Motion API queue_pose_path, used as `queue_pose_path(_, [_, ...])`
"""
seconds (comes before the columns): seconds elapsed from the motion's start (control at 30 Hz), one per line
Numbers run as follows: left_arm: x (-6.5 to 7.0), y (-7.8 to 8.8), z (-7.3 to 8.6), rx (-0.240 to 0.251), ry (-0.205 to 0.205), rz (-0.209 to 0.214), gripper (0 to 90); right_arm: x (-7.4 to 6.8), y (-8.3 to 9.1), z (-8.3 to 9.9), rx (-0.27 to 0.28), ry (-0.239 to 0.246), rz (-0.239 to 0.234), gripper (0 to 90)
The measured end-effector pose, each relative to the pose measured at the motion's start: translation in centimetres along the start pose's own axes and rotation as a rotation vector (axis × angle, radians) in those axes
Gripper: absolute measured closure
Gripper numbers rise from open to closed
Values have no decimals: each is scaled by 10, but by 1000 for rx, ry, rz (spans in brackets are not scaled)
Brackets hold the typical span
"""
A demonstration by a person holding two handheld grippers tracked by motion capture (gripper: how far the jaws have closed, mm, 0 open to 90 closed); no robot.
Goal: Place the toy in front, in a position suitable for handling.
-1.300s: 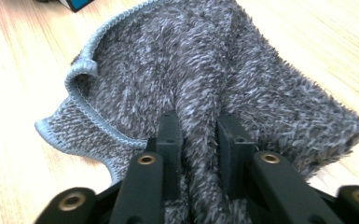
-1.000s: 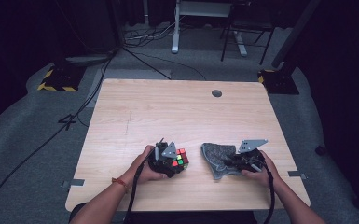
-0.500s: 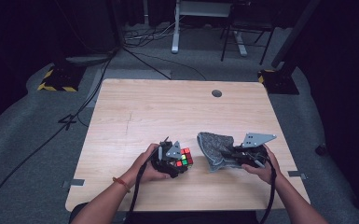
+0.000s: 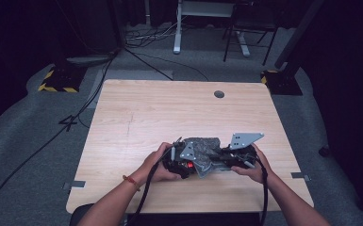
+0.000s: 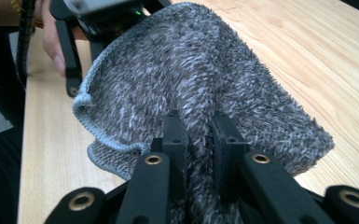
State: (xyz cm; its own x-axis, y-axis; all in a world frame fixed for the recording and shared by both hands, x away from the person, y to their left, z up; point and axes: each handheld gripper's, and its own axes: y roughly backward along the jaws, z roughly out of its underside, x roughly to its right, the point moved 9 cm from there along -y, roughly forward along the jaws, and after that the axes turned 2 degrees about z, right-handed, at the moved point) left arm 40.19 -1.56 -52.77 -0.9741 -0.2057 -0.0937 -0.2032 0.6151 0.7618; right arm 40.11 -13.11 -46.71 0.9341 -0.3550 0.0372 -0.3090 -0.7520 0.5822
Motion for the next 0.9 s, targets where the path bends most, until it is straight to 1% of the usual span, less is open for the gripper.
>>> queue_pose_path(0.07, [0,-1,-1,1,8,1,338,-6,-4,-4,0,6,-22,785])
queue_pose_path(0.1, [0,-2,-1,1,10,3,338,-11,-10,-6,-14,19,-30,783])
queue_pose_path(0.13, [0,-3,-1,-11,8,2,338,-11,-10,-6,-14,19,-30,783])
queue_pose_path(0.2, [0,-5,2,-23,17,1,338,-15,-15,-6,-36,40,-3,783])
queue_pose_path(0.23, [0,-5,3,-26,21,0,339,-15,-18,-5,-54,59,19,781])
queue_pose_path(0.27, [0,-4,4,-29,26,-2,339,-15,-18,-5,-54,59,19,781])
queue_pose_path(0.3, [-1,-5,4,-28,23,-7,339,-15,-20,-4,-59,65,30,782])
queue_pose_path(0.33, [-1,-5,5,-33,23,-8,339,-14,-21,-3,-65,74,41,782])
queue_pose_path(0.37, [0,-6,6,-36,22,-8,339,-12,-21,-1,-75,82,61,783])
queue_pose_path(0.4, [1,-5,7,-35,26,-1,339,-7,-22,3,-94,90,95,783])
queue_pose_path(0.43, [1,-4,7,-25,29,8,339,-4,-22,6,-103,89,115,783])
queue_pose_path(0.5, [2,-2,7,-15,30,8,339,2,-21,14,-109,62,122,784])
queue_pose_path(0.57, [3,2,5,8,38,14,339,6,-21,24,-131,54,133,784])
queue_pose_path(0.63, [4,6,4,16,40,16,339,7,-20,30,-141,44,128,784])
queue_pose_path(0.7, [5,7,6,4,39,9,339,6,-17,31,-121,30,111,784])
queue_pose_path(0.77, [4,5,8,-4,47,5,339,4,-12,25,-94,40,109,784])
queue_pose_path(0.83, [5,4,8,-6,51,11,339,-2,-6,14,-45,39,80,785])
queue_pose_path(0.87, [5,3,7,-6,46,14,339,-5,-4,11,-29,39,72,785])
queue_pose_path(0.9, [6,2,6,-7,37,15,339,-14,-4,3,-13,52,44,785])
